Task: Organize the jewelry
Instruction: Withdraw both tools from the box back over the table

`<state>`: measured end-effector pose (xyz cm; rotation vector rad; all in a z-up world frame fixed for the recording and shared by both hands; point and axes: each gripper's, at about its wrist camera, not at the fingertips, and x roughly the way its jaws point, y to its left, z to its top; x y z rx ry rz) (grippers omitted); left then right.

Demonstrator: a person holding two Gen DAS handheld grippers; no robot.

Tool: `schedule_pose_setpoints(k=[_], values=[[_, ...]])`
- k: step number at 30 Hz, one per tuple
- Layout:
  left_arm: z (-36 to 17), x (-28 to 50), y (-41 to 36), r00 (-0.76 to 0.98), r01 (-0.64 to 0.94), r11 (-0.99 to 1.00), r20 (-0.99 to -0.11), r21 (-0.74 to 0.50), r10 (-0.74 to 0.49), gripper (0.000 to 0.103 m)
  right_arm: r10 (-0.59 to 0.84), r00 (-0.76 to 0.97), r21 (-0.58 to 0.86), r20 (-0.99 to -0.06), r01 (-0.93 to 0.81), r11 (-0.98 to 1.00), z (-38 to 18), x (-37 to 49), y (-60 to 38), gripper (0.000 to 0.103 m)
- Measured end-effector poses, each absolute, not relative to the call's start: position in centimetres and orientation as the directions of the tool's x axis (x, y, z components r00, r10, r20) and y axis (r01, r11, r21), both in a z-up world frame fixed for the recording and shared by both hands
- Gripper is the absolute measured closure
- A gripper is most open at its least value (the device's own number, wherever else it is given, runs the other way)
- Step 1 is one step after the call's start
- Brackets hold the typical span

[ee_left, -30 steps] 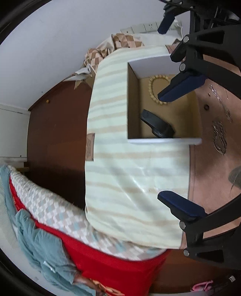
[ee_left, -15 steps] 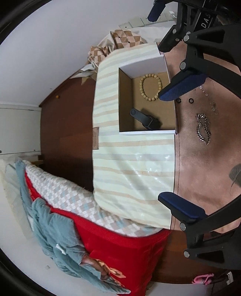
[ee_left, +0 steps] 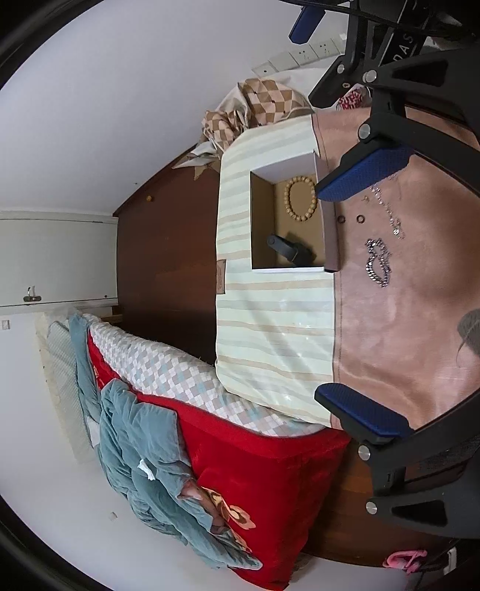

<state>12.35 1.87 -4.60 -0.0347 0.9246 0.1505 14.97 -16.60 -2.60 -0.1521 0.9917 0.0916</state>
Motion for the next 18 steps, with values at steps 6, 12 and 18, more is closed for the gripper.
schedule_pose_setpoints(k=[6, 12, 18], values=[[-3.7, 10.6, 1.7, 0.618, -0.162, 0.986, -0.775, 0.04, 0.133, 0.003, 0.036, 0.576, -0.061, -0.817, -0.147, 0.987, -0.5, 12.7, -16.8, 0.002], [-6.2, 9.6, 2.9, 0.617, -0.211, 0.977, -0.772, 0.024, 0.152, 0.003, 0.065, 0.563, -0.012, -0.824, -0.132, 0.991, -2.0, 11.4, -17.7, 0.002], [-13.2, 9.3, 4.6, 0.514, -0.265, 0.961, -0.831, 0.081, 0.212, 0.003, 0.072, 0.452, 0.031, -0.889, -0.097, 0.995, -9.6, 11.3, -19.3, 0.002]])
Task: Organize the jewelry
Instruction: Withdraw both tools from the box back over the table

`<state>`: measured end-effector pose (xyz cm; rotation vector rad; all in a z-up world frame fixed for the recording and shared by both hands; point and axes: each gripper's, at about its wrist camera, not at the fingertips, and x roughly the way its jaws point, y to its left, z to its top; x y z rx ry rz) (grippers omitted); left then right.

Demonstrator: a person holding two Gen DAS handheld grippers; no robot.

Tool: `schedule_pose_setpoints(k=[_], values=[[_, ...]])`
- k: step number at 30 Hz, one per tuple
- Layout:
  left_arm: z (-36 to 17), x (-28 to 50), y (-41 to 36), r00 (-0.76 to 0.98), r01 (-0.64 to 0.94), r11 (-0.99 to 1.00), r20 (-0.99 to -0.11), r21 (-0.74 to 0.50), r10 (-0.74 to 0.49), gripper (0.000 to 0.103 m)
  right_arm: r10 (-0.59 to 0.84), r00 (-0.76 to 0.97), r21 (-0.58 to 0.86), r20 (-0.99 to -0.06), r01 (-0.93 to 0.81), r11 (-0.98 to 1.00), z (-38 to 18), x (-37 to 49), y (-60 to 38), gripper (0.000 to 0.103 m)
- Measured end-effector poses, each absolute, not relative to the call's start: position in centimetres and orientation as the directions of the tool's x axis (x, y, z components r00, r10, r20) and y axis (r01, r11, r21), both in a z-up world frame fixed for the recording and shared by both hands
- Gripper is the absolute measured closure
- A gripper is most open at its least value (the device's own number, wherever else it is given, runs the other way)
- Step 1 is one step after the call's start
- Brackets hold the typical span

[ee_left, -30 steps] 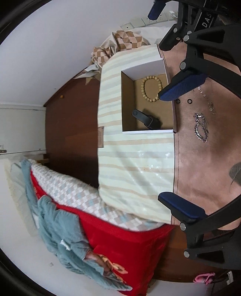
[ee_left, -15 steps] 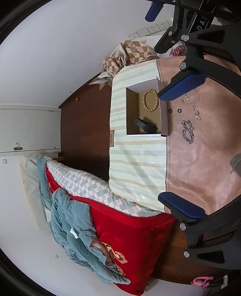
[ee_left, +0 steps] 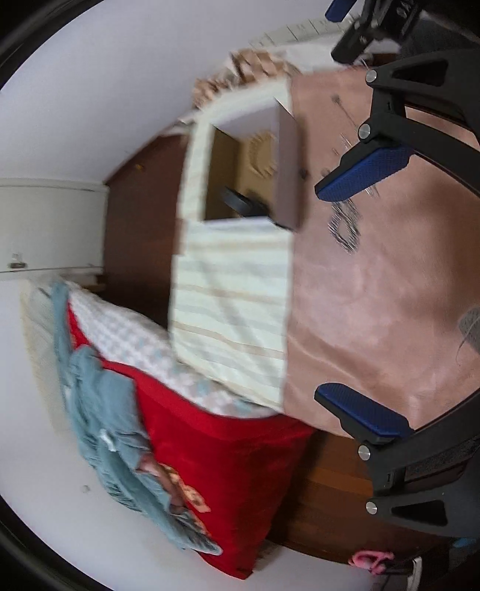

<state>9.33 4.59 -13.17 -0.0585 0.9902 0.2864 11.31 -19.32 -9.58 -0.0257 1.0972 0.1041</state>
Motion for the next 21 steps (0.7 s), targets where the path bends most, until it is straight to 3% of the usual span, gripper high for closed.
schedule_pose_setpoints(k=[5, 10, 15, 21], values=[[-17.9, 9.0, 6.1, 0.426, -0.3, 0.946, -0.87, 0.125, 0.25, 0.003, 0.119, 0.379, 0.094, -0.918, -0.084, 0.992, -15.5, 11.2, -19.3, 0.008], [-20.3, 8.9, 6.9, 0.381, -0.311, 0.935, -0.879, 0.17, 0.286, 0.003, 0.099, 0.367, 0.109, -0.925, 0.006, 0.994, -19.3, 12.2, -20.7, 0.031], [-21.6, 9.5, 7.2, 0.37, -0.317, 0.928, -0.876, 0.195, 0.31, 0.003, 0.102, 0.37, 0.137, -0.924, 0.068, 0.988, -20.8, 12.4, -22.7, 0.037], [-23.1, 10.2, 7.2, 0.344, -0.297, 0.933, -0.889, 0.203, 0.303, 0.003, 0.105, 0.372, 0.115, -0.922, 0.006, 0.993, -22.0, 11.6, -21.4, 0.044]])
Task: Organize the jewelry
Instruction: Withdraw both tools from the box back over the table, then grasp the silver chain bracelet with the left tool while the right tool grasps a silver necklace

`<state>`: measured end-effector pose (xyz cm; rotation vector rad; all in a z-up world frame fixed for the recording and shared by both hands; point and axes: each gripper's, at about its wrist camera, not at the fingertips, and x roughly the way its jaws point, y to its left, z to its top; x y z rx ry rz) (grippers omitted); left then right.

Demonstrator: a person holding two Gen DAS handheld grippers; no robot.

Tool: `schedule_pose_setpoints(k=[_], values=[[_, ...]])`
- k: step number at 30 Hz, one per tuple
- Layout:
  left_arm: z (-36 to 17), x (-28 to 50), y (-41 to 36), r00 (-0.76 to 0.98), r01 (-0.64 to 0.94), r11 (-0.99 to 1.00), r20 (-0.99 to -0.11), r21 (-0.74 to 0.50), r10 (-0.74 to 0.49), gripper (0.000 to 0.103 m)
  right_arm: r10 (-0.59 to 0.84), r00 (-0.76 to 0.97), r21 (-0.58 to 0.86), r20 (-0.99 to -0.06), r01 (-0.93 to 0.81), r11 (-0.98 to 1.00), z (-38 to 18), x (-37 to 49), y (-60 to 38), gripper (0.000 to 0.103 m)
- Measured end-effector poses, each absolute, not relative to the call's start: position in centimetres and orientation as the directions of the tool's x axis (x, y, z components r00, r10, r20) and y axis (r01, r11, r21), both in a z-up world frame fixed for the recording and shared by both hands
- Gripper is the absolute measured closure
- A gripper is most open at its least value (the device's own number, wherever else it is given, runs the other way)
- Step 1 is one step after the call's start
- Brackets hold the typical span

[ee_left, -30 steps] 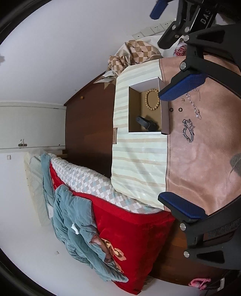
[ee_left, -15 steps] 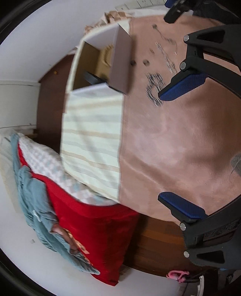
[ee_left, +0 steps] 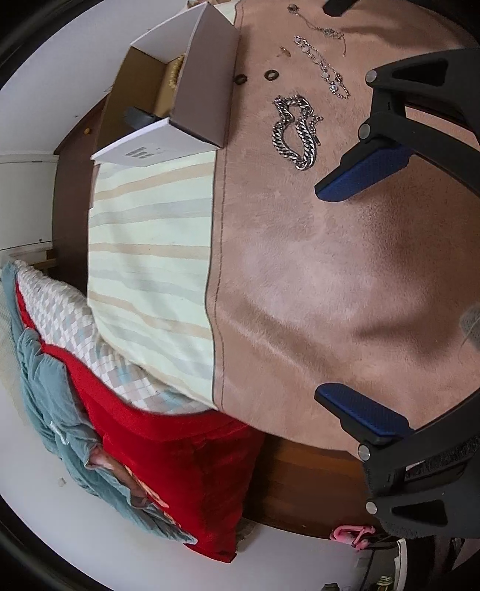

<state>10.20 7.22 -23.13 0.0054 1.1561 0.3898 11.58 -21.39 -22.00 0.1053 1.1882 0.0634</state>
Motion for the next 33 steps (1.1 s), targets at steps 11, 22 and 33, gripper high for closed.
schedule_pose_setpoints(k=[11, 22, 33], values=[[-24.2, 11.9, 6.4, 0.336, -0.273, 0.943, -0.9, 0.191, 0.279, 0.003, 0.045, 0.431, 0.105, -0.901, 0.116, 0.988, -23.4, 15.3, -24.8, 0.063], [-25.0, 12.6, 6.8, 0.319, -0.263, 0.954, -0.921, 0.143, 0.226, 0.003, 0.004, 0.465, 0.032, -0.885, 0.052, 0.998, -24.5, 16.2, -22.8, 0.091], [-27.2, 15.3, 5.3, 0.294, -0.176, 0.983, -0.956, -0.046, 0.008, 0.009, 0.063, 0.487, 0.097, -0.871, 0.045, 0.994, -23.3, 14.8, -22.9, 0.091]])
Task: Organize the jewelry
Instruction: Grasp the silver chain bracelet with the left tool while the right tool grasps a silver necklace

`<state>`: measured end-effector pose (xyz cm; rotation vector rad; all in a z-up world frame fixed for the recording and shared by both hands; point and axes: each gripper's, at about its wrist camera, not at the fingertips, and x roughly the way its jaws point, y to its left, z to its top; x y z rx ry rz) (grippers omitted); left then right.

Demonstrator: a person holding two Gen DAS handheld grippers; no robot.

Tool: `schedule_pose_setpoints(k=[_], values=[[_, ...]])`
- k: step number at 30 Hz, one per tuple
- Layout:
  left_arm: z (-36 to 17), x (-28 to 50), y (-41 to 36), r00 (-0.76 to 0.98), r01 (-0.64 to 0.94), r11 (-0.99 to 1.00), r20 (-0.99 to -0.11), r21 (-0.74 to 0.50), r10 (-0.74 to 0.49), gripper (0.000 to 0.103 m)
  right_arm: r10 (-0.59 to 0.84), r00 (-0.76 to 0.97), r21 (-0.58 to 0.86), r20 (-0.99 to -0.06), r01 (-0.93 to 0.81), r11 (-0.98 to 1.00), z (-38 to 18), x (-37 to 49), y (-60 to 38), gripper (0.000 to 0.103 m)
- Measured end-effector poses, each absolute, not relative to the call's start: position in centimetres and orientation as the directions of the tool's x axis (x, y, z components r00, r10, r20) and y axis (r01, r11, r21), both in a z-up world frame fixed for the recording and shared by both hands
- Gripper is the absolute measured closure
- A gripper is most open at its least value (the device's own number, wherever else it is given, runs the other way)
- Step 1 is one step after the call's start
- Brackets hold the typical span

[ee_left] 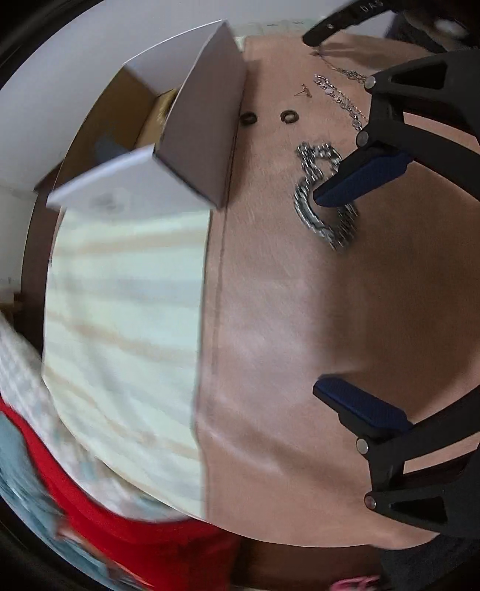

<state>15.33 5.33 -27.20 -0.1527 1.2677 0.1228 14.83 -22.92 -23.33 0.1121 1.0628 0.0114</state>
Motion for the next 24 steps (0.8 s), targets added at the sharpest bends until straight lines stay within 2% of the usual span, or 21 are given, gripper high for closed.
schedule_pose_setpoints(k=[2, 3, 4, 5, 7, 15, 24], values=[[-27.2, 15.6, 4.3, 0.309, -0.131, 0.991, -0.951, -0.025, 0.016, 0.015, 0.065, 0.483, 0.1, -0.873, 0.047, 0.994, -23.4, 14.7, -23.0, 0.091], [-27.1, 15.7, 3.7, 0.316, -0.101, 0.995, -0.948, -0.002, 0.03, 0.023, 0.066, 0.482, 0.102, -0.874, 0.049, 0.994, -23.4, 14.7, -23.0, 0.091], [-26.9, 15.7, 3.3, 0.328, -0.077, 0.997, -0.945, -0.007, 0.019, 0.039, 0.066, 0.481, 0.103, -0.875, 0.052, 0.993, -23.4, 14.7, -23.1, 0.091], [-26.6, 15.7, 2.8, 0.338, -0.046, 0.999, -0.941, -0.006, 0.01, 0.049, 0.065, 0.481, 0.104, -0.874, 0.054, 0.993, -23.3, 14.7, -23.1, 0.091], [-26.3, 15.6, 2.0, 0.335, -0.006, 1.0, -0.942, -0.011, -0.008, 0.097, 0.066, 0.485, 0.107, -0.872, 0.058, 0.993, -23.1, 14.7, -23.2, 0.091], [-25.1, 14.8, 3.1, 0.323, -0.052, 0.988, -0.938, -0.147, -0.122, 0.098, 0.102, 0.509, 0.15, -0.855, 0.055, 0.987, -21.3, 14.2, -23.1, 0.091], [-18.7, 14.6, 4.3, 0.412, -0.017, 0.968, -0.884, -0.25, -0.221, 0.098, 0.211, 0.536, 0.243, -0.817, -0.01, 0.97, -17.0, 13.5, -21.9, 0.091]])
